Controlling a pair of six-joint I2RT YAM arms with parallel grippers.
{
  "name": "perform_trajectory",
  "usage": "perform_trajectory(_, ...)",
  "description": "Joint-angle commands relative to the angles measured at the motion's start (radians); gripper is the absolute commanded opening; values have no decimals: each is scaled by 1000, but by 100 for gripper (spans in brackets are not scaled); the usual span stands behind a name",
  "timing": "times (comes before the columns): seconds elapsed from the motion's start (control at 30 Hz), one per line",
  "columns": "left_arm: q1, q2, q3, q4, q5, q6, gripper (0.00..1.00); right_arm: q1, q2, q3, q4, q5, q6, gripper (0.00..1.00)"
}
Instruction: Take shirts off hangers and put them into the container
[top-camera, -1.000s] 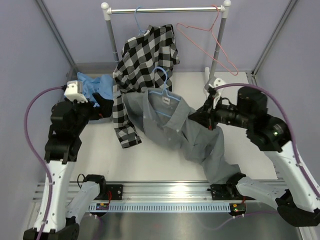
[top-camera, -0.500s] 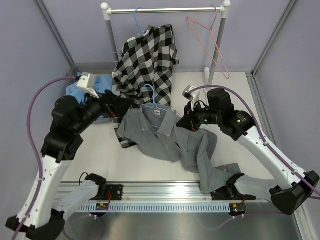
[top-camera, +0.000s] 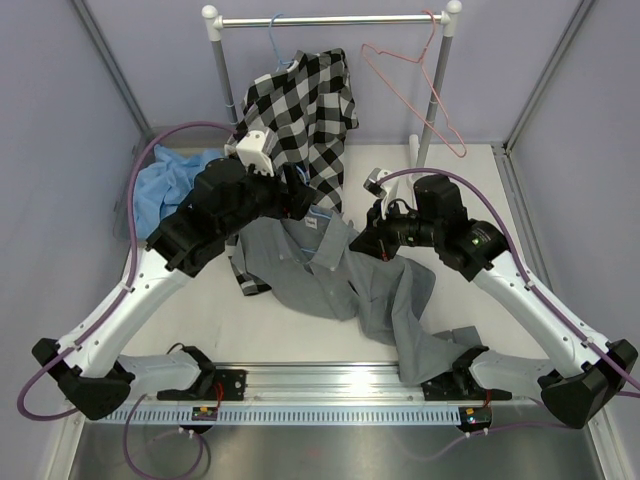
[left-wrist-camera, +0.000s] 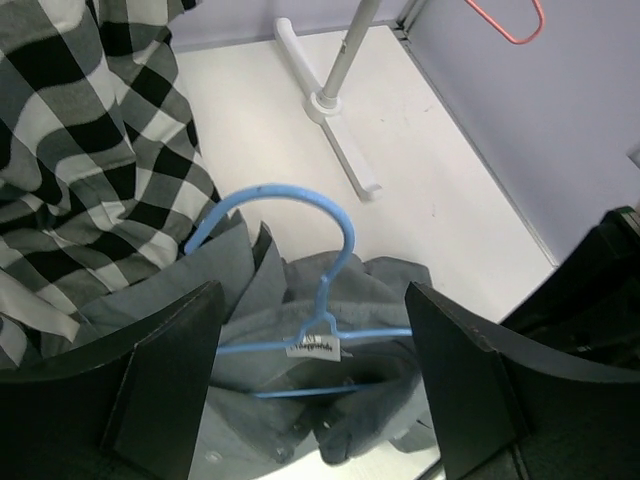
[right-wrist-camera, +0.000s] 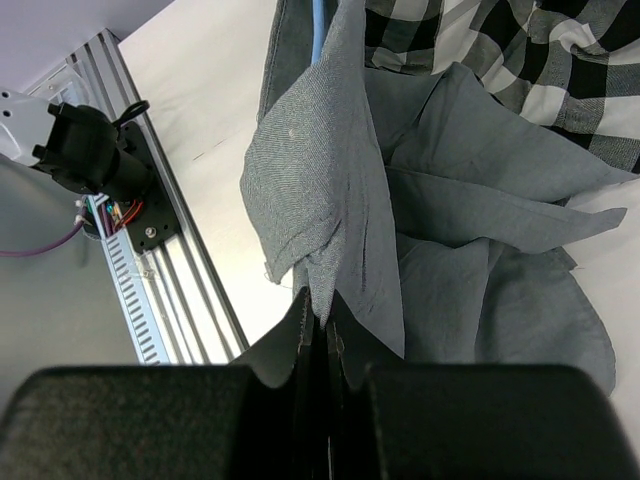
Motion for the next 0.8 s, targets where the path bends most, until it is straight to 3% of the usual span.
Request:
perform_trajectory(0.0,-34,40,75,59,-92,55,75,5,-3,5,79,-25,4,0)
perform_trajectory(0.13,-57,74,79,59,-107,72,64,5,-9,9,76,-24,2,0)
perform_trajectory(0.17,-60,79,75,59,-112,72,57,5,-12,11,77,-25,2,0)
perform_trajectory(0.43,-74,79,38,68,-122,63,38,5,-18,14,99,-25,14,0)
perform_trajectory(0.6,-74,77,26,114,-116,71,2,5,-10,6,104,-30,20,0)
perform_trajectory(0.77,-76,79,-8,169,-116,72,0,5,-12,-3,107,-22,22,0)
